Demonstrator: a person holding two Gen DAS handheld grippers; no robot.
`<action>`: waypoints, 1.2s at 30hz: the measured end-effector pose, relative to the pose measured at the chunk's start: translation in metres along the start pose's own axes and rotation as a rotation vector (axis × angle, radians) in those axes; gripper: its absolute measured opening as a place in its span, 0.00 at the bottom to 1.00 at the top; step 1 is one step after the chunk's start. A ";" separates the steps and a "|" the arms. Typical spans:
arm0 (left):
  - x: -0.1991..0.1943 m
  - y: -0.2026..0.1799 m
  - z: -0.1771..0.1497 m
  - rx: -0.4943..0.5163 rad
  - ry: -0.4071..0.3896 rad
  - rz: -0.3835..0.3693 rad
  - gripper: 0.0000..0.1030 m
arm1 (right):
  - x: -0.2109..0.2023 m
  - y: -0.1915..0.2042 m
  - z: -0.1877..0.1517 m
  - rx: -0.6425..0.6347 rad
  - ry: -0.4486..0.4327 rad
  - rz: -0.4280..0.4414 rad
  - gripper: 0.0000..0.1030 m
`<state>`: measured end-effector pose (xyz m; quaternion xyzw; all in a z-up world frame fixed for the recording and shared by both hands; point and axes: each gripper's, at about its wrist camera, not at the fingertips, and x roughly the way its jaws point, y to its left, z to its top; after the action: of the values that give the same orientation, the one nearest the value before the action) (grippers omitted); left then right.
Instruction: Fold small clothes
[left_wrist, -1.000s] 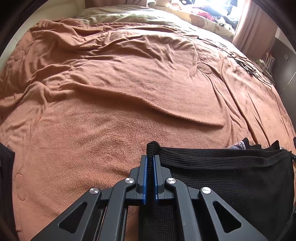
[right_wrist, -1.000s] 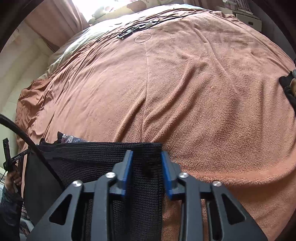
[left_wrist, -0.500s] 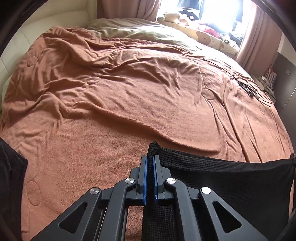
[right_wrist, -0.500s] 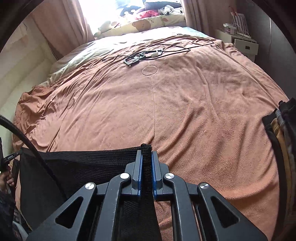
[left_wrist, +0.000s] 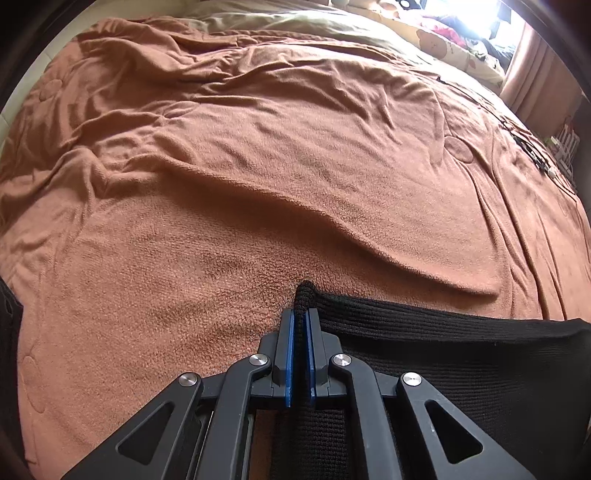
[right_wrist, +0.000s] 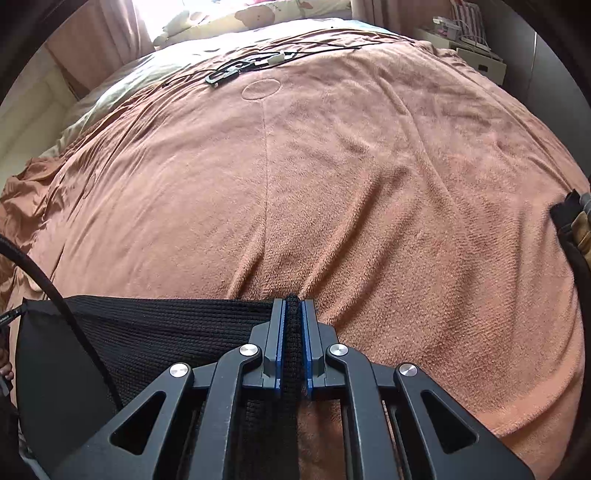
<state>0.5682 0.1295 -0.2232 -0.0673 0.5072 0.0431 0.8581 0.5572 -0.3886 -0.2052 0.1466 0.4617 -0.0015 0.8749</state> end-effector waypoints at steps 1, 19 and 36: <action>-0.002 -0.001 0.000 0.005 -0.007 0.001 0.07 | -0.001 0.000 0.002 0.005 0.006 0.000 0.05; -0.113 0.004 -0.059 0.055 -0.119 -0.026 0.73 | -0.116 0.010 -0.058 -0.043 -0.101 0.001 0.67; -0.137 -0.013 -0.156 0.088 -0.076 -0.152 0.42 | -0.172 0.034 -0.145 -0.155 -0.026 0.080 0.67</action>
<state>0.3692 0.0911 -0.1763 -0.0662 0.4691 -0.0420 0.8797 0.3459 -0.3414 -0.1340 0.0967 0.4429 0.0674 0.8888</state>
